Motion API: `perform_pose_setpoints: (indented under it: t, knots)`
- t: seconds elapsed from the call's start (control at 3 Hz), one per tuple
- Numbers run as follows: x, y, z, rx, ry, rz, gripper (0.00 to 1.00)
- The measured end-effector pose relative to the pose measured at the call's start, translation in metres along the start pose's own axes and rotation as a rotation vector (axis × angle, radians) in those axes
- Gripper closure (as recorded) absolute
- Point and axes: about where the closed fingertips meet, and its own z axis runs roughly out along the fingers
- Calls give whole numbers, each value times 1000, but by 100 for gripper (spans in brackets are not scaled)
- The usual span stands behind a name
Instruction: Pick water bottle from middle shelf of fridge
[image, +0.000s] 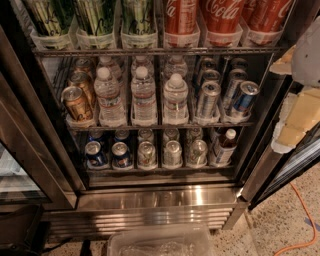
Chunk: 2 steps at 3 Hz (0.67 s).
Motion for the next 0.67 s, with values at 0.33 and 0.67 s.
perform_pose_setpoints:
  t: [0.33,0.67]
  knots:
    - [0,0,0,0,0,0,0]
    - [-6,4,5,10,-2,-18,0]
